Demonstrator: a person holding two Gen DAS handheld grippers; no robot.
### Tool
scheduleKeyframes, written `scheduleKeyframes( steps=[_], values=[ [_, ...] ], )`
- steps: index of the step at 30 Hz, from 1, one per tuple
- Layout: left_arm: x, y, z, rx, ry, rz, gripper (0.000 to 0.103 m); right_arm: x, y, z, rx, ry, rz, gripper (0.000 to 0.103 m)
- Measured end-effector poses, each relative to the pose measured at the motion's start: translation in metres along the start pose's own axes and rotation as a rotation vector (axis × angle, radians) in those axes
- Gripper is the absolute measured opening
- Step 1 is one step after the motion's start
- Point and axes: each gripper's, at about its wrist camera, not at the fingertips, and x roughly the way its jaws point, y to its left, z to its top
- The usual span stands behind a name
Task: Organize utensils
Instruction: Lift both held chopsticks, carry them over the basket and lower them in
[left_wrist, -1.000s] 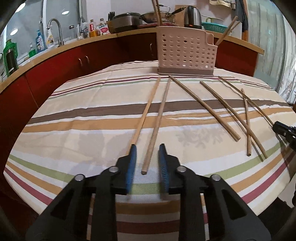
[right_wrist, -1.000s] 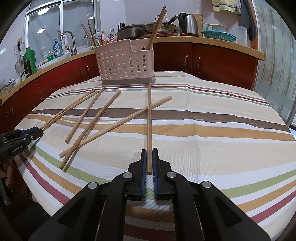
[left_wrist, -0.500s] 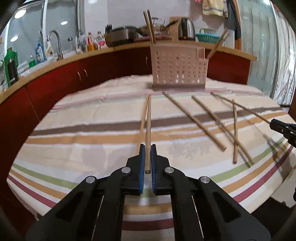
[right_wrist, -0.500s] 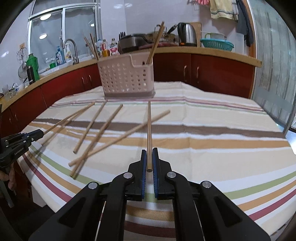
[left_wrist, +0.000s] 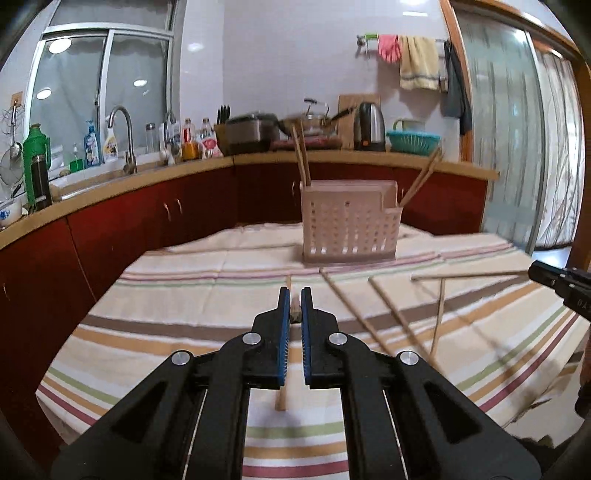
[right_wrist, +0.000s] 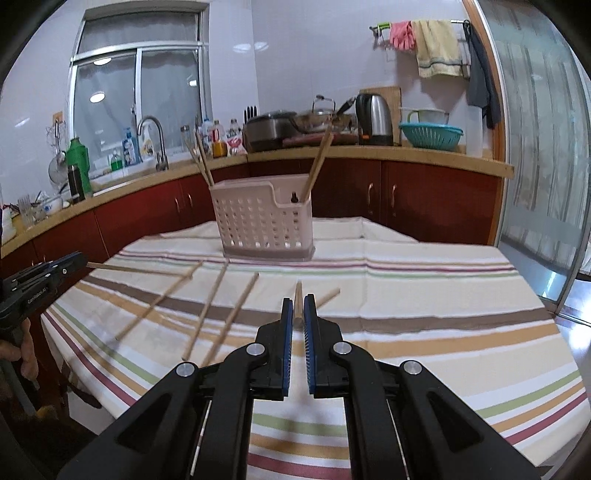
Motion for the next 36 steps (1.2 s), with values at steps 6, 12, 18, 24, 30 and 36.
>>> scheduleKeyframes(
  steps=[6,12,18,24,30,36],
  values=[
    [-0.018,0.000,0.022,-0.004,-0.072,-0.020,0.006,-0.013,0.001,0.018,-0.003,-0.050,0.006,0.007],
    [-0.021,0.002,0.037,-0.039,-0.091,-0.055,0.006,-0.021,0.003,0.032,0.000,-0.087,0.016,0.007],
    [-0.010,-0.001,0.045,-0.032,-0.098,-0.069,0.006,-0.018,0.002,0.044,-0.002,-0.106,0.024,0.007],
    [0.004,-0.003,0.057,-0.024,-0.119,-0.076,0.006,-0.004,0.007,0.062,-0.029,-0.119,0.030,0.007],
    [0.024,-0.004,0.071,-0.014,-0.139,-0.081,0.006,0.011,0.011,0.078,-0.042,-0.150,0.032,0.007],
    [0.042,-0.003,0.088,-0.040,-0.145,-0.111,0.006,0.025,0.011,0.090,-0.040,-0.172,0.036,0.007]
  ],
)
